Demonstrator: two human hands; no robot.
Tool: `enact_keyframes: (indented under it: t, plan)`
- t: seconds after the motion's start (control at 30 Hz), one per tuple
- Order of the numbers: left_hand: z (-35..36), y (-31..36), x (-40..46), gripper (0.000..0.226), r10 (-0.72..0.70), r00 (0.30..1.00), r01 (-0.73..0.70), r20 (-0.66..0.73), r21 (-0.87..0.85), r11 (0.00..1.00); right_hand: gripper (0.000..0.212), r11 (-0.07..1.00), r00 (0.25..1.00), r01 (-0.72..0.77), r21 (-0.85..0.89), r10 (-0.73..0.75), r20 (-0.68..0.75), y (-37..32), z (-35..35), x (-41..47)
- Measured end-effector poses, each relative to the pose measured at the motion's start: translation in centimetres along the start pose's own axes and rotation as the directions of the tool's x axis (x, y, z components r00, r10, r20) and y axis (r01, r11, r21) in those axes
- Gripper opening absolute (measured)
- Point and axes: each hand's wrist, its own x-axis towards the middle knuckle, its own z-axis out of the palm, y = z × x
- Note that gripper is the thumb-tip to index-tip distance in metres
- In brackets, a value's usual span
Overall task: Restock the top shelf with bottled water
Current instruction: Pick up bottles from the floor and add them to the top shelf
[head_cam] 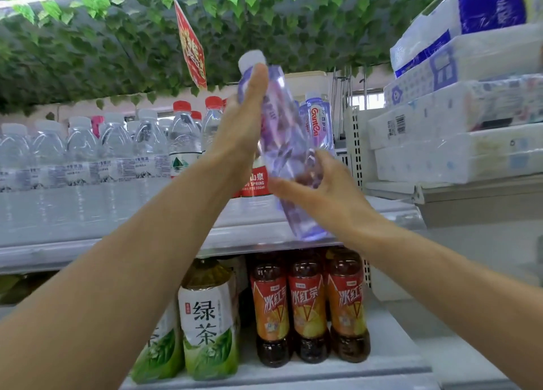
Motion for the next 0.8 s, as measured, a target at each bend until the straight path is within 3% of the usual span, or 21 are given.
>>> enact_keyframes:
  t: [0.13, 0.2, 0.33, 0.43, 0.6, 0.7, 0.8]
  plan:
    - [-0.1, 0.1, 0.8, 0.055, 0.109, 0.991, -0.129, 0.079, 0.323, 0.937, 0.036, 0.996, 0.988, 0.050, 0.077, -0.038, -0.150, 0.4, -2.9, 3.4]
    - [-0.7, -0.8, 1.2, 0.056, 0.167, 0.982, -0.191, 0.092, 0.466, 0.864, 0.040, 0.997, 0.979, 0.028, 0.066, -0.014, -0.203, 1.4, -4.3, 5.2]
    - [-1.2, -1.9, 2.8, 0.059, 0.274, 0.950, -0.305, 0.150, 0.630, 0.714, 0.055, 0.992, 0.978, -0.110, 0.061, 0.119, -0.169, 4.4, -5.9, 7.4]
    - [-0.7, -2.2, 4.2, 0.065, 0.287, 0.941, -0.328, 0.180, 0.698, 0.637, 0.081, 0.980, 0.976, -0.178, 0.091, 0.188, -0.113, 6.3, -5.2, 7.8]
    - [0.2, -2.6, 6.6, 0.075, 0.243, 0.950, -0.303, 0.197, 0.776, 0.554, 0.078, 0.964, 0.967, -0.251, 0.085, 0.253, -0.007, 7.6, -5.3, 8.6]
    - [0.5, -2.8, 7.8, 0.079, 0.223, 0.957, -0.280, 0.188, 0.803, 0.527, 0.105, 0.967, 0.967, -0.253, -0.012, 0.253, -0.005, 7.6, -5.6, 8.7]
    - [0.7, -2.8, 8.9, 0.077, 0.202, 0.963, -0.260, 0.180, 0.825, 0.501, 0.098, 0.962, 0.969, -0.248, -0.114, 0.249, -0.007, 7.5, -5.8, 8.4]
